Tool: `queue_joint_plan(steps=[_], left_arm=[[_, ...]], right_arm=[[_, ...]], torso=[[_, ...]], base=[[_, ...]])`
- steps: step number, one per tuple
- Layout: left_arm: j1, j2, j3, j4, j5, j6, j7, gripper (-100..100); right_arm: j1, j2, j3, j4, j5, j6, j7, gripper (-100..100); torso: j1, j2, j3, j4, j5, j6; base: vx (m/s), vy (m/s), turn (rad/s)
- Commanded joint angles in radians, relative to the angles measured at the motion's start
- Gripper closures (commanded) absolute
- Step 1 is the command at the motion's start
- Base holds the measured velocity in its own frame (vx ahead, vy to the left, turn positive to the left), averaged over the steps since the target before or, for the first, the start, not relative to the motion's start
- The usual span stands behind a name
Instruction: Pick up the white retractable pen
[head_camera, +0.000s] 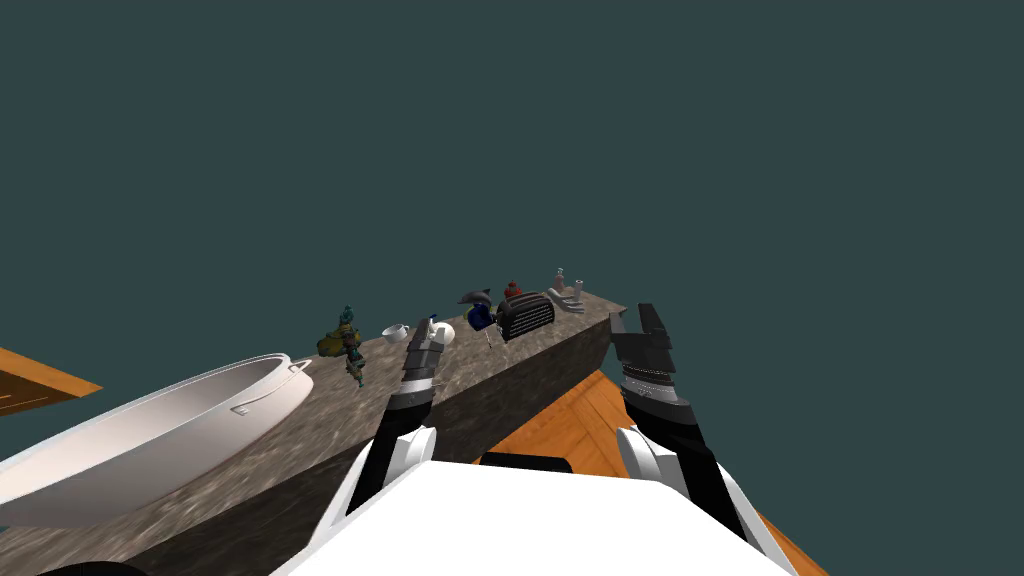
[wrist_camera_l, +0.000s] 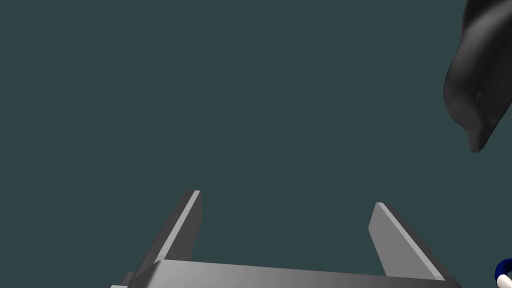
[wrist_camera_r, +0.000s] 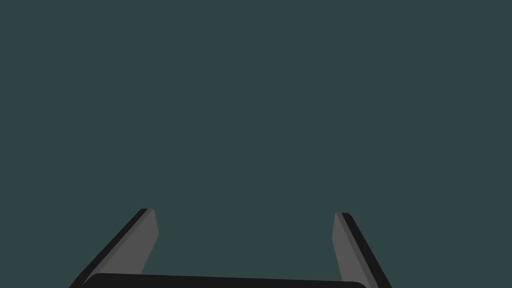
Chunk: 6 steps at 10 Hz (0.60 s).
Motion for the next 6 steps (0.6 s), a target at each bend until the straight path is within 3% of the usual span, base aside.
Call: queue_joint_plan(steps=[1,5,6], left_arm=[[0.011,0.036,0.006,-0.001,0.005,0.011,0.002,-100],[0.072,0.152,0.038,-0.003,0.034,0.07,0.013,-100],[0.072,0.162,0.038,-0.003,0.034,0.07,0.013,-100]], right_arm=[[0.0,0.0,0.0,0.0,0.0,0.0,0.0,0],[0.0,0.0,0.0,0.0,0.0,0.0,0.0,0],[0.0,0.0,0.0,0.0,0.0,0.0,0.0,0]], torso=[[0.0,0.0,0.0,0.0,0.0,0.0],[-0.001,0.002,0.001,0.001,0.0,0.0],[-0.001,0.003,0.002,0.001,0.0,0.0]], base=[[-0.006,-0.007,-0.069],[-0.031,-0.018,-0.117],[-0.032,-0.014,-0.056]])
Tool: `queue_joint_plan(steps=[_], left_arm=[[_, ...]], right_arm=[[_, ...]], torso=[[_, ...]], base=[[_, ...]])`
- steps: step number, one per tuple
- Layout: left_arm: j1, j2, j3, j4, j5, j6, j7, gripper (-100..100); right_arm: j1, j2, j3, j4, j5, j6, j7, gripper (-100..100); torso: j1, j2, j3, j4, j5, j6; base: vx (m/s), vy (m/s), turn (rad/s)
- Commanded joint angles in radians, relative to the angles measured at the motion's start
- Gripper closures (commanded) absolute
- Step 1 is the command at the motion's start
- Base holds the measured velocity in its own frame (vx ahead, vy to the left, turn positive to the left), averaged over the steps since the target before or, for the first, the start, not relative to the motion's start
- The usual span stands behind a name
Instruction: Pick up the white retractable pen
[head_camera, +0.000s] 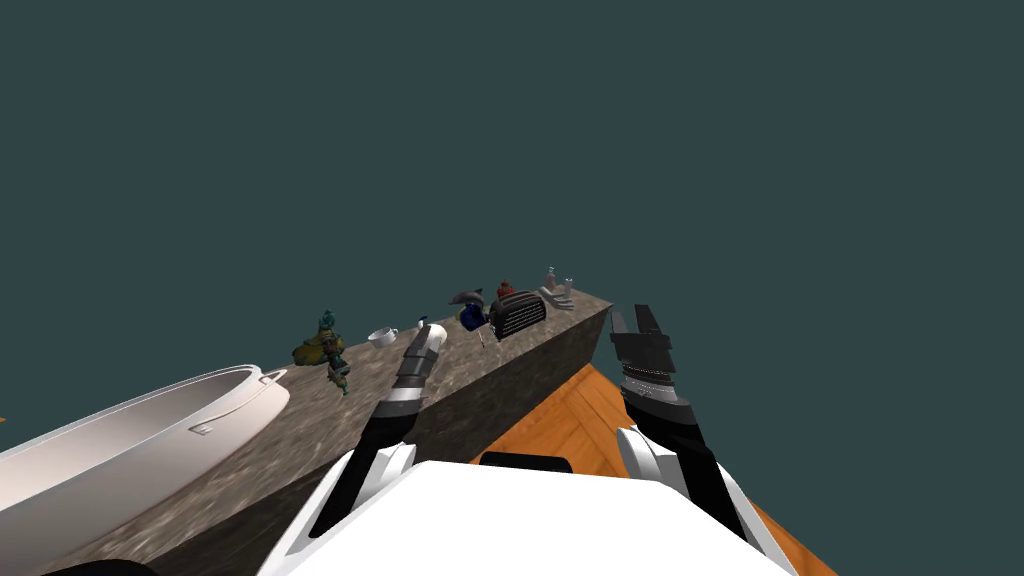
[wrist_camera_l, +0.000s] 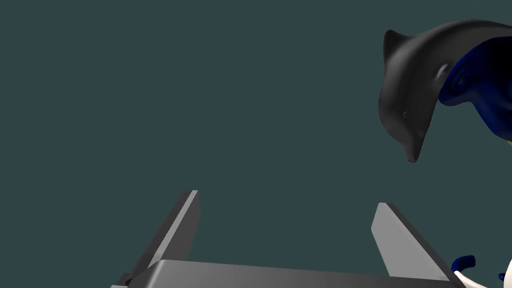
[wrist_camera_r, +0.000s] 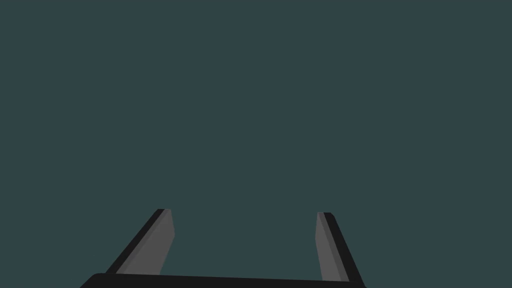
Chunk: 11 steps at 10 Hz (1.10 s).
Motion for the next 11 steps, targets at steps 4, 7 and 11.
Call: queue_joint_plan(steps=[4,7,11], left_arm=[[0.073,0.123,0.041,-0.002,0.034,0.066,0.012,-100],[0.154,0.227,0.087,-0.004,0.071,0.137,0.024,-100],[0.212,0.331,0.119,-0.008,0.098,0.194,0.033,-100]], right_arm=[[0.0,0.0,0.0,0.0,0.0,0.0,0.0,0],[0.0,0.0,0.0,0.0,0.0,0.0,0.0,0],[0.0,0.0,0.0,0.0,0.0,0.0,0.0,0]], torso=[[-0.001,0.002,0.001,0.0,0.0,0.0],[-0.001,0.001,0.001,0.0,0.0,0.001],[-0.001,0.001,0.001,0.0,0.0,0.0]], base=[[-0.045,-0.024,-0.14],[-0.055,-0.033,-0.2],[-0.048,-0.032,-0.135]])
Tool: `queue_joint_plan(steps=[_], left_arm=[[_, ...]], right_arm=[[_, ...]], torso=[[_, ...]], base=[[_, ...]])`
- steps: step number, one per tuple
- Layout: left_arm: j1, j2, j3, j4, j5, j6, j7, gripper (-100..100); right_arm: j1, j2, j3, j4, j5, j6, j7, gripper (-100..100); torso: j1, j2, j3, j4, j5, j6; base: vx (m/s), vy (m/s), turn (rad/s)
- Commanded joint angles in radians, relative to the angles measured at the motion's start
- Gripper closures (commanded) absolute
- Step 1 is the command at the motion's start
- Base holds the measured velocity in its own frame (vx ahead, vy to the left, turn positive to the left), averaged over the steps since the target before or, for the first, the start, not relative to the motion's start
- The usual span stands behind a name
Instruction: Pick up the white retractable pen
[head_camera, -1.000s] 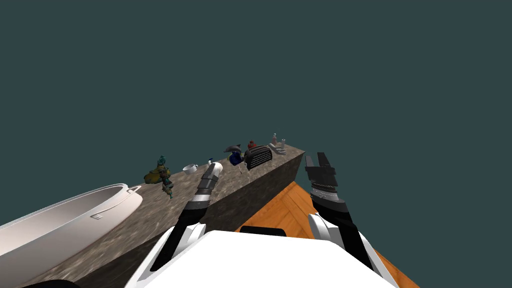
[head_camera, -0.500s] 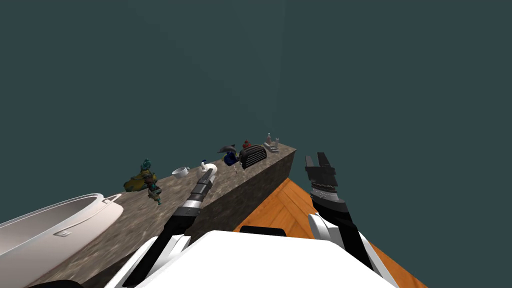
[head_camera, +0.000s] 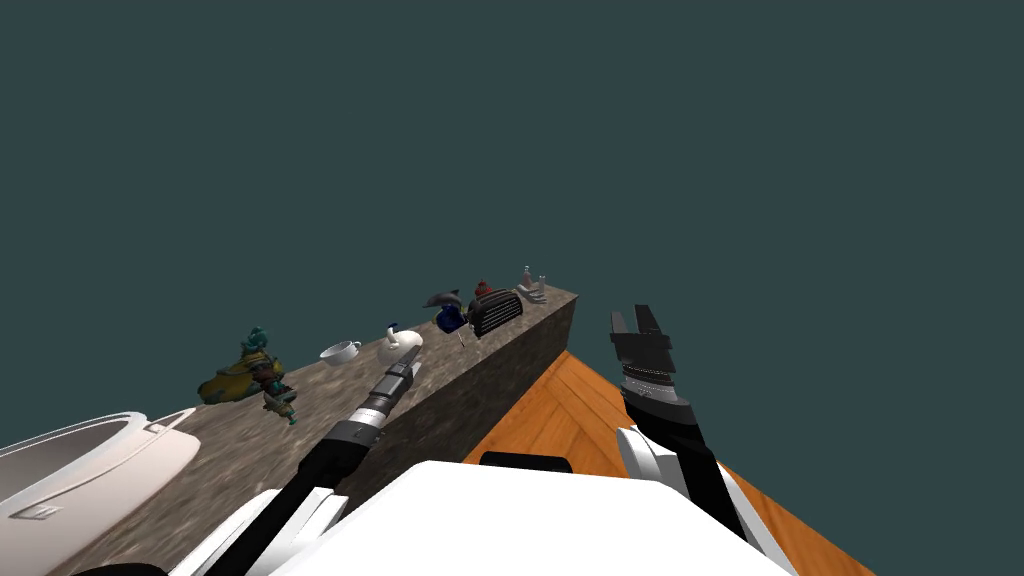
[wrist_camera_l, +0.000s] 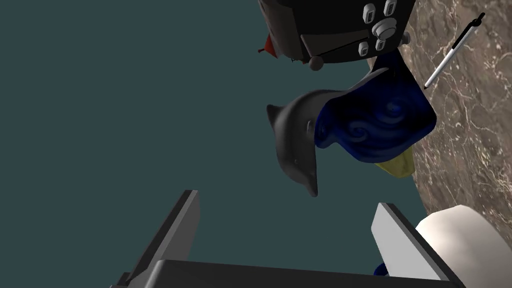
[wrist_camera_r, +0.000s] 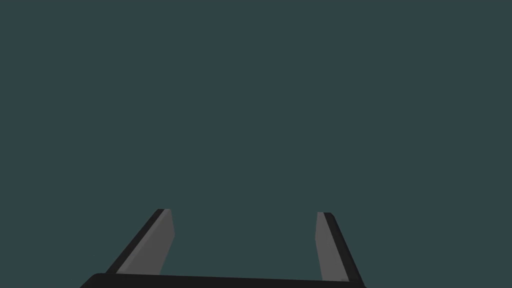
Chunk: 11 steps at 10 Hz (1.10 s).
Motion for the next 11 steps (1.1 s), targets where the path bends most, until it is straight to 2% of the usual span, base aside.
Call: queue_joint_plan(steps=[1,2,3,5,6,7,8,10,11], left_arm=[[0.035,0.05,0.016,0.002,0.015,0.029,0.004,-100],[0.065,0.085,0.031,-0.001,0.03,0.059,0.009,-100],[0.065,0.096,0.031,-0.001,0.03,0.06,0.009,-100],[0.125,0.166,0.059,-0.007,0.061,0.123,0.02,-100],[0.125,0.178,0.059,-0.007,0.061,0.127,0.02,-100],[0.154,0.217,0.072,-0.011,0.077,0.163,0.026,-100],[0.154,0.217,0.072,-0.011,0.077,0.163,0.026,-100],[0.21,0.283,0.093,-0.02,0.11,0.226,0.039,-100],[0.21,0.287,0.093,-0.02,0.11,0.241,0.039,-100]], right_arm=[[0.0,0.0,0.0,0.0,0.0,0.0,0.0,0],[0.0,0.0,0.0,0.0,0.0,0.0,0.0,0],[0.0,0.0,0.0,0.0,0.0,0.0,0.0,0],[0.0,0.0,0.0,0.0,0.0,0.0,0.0,0],[0.0,0.0,0.0,0.0,0.0,0.0,0.0,0],[0.0,0.0,0.0,0.0,0.0,0.0,0.0,0],[0.0,0.0,0.0,0.0,0.0,0.0,0.0,0],[0.0,0.0,0.0,0.0,0.0,0.0,0.0,0],[0.0,0.0,0.0,0.0,0.0,0.0,0.0,0]], torso=[[0.0,0.0,0.0,0.0,0.0,0.0],[0.0,0.0,0.0,0.0,0.0,0.0],[-0.001,0.0,0.0,0.0,0.0,0.001],[0.0,-0.001,-0.001,0.0,0.0,0.001],[-0.001,-0.001,-0.001,0.0,0.0,0.001],[0.0,-0.002,-0.001,0.0,0.0,0.0],[0.0,-0.002,-0.001,-0.001,0.0,0.0],[0.001,-0.003,-0.002,-0.001,0.0,0.0],[0.001,-0.004,-0.002,-0.001,0.0,0.001]], base=[[-0.041,-0.021,-0.136],[-0.046,-0.036,-0.281],[-0.034,-0.026,-0.08],[-0.025,-0.034,-0.223],[-0.017,-0.017,-0.085],[-0.006,-0.02,-0.167],[-0.002,-0.01,-0.098],[0.007,-0.014,-0.242],[0.011,-0.004,-0.13]])
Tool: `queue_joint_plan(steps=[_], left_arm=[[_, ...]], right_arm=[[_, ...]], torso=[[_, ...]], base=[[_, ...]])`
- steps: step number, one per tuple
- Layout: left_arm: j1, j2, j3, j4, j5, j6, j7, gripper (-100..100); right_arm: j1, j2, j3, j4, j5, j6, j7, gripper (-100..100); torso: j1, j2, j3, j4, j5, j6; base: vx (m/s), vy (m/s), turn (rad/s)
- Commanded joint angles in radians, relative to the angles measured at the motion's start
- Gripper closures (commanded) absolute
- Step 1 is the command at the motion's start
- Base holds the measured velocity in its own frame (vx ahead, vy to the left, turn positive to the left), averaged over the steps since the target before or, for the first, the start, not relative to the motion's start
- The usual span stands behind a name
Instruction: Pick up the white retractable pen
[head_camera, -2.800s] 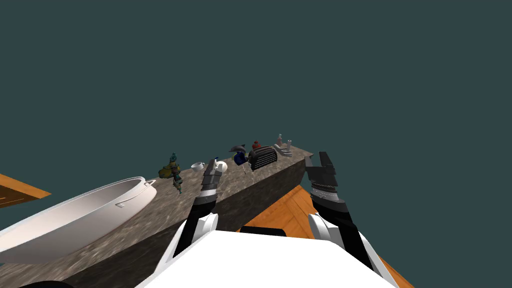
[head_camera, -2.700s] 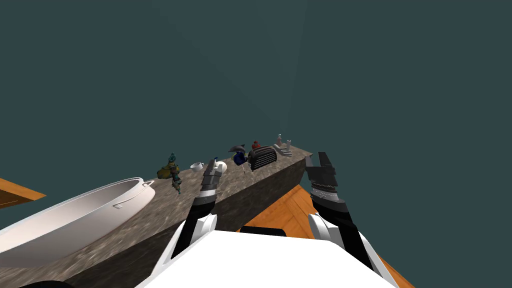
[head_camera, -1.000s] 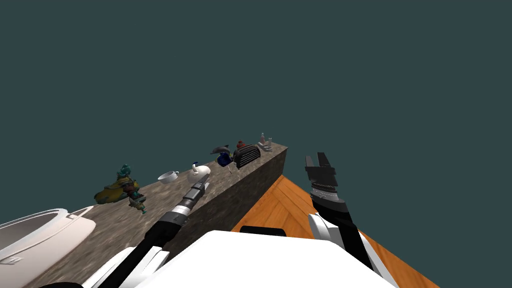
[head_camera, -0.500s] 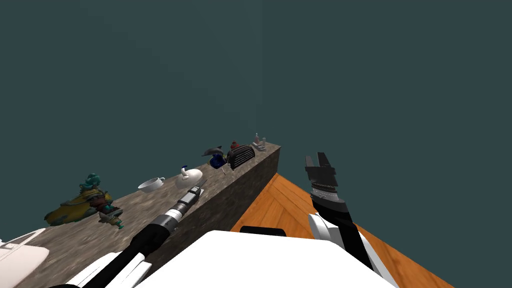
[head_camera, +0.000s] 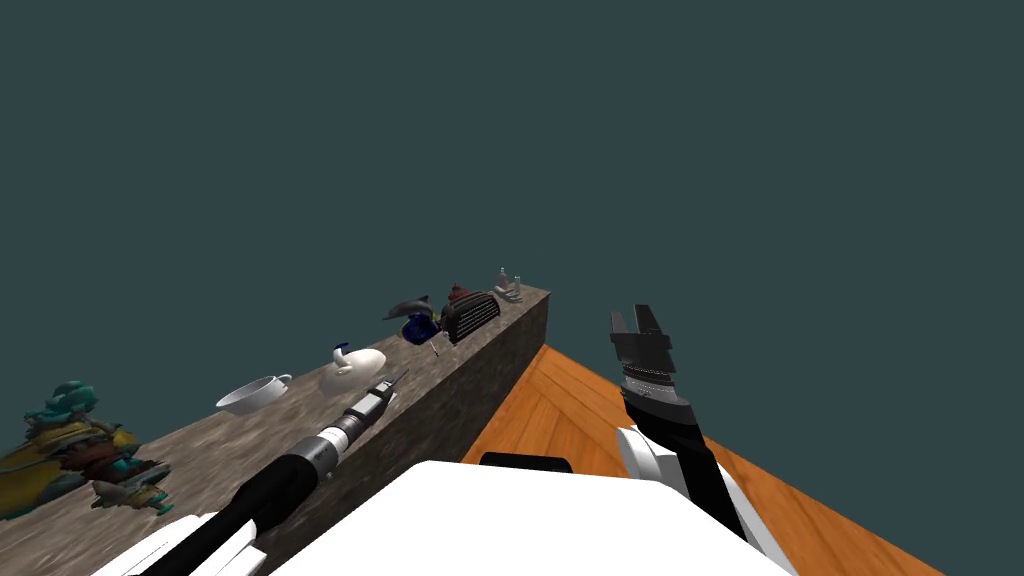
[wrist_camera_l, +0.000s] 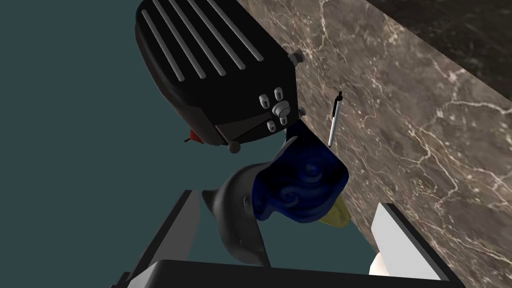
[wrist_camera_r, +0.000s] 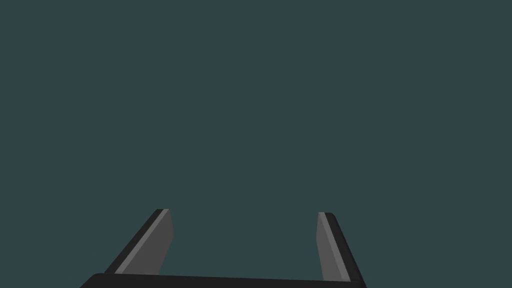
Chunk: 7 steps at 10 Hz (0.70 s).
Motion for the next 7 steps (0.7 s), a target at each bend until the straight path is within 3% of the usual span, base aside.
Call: queue_joint_plan(steps=[1,4,7], left_arm=[[0.031,0.038,0.01,-0.009,0.02,0.05,0.008,-100],[0.082,0.093,0.023,-0.02,0.054,0.133,0.024,-100],[0.106,0.116,0.027,-0.026,0.072,0.193,0.032,-100]], right_arm=[[0.0,0.0,0.0,0.0,0.0,0.0,0.0,0],[0.0,0.0,0.0,0.0,0.0,0.0,0.0,0],[0.0,0.0,0.0,0.0,0.0,0.0,0.0,0]], torso=[[0.0,0.0,0.0,0.0,0.0,0.0],[0.001,-0.002,-0.001,0.0,0.0,0.0],[0.001,-0.002,-0.001,0.0,0.0,0.0]], base=[[0.018,-0.004,-0.2],[0.037,0.006,-0.208],[0.036,0.017,-0.141]])
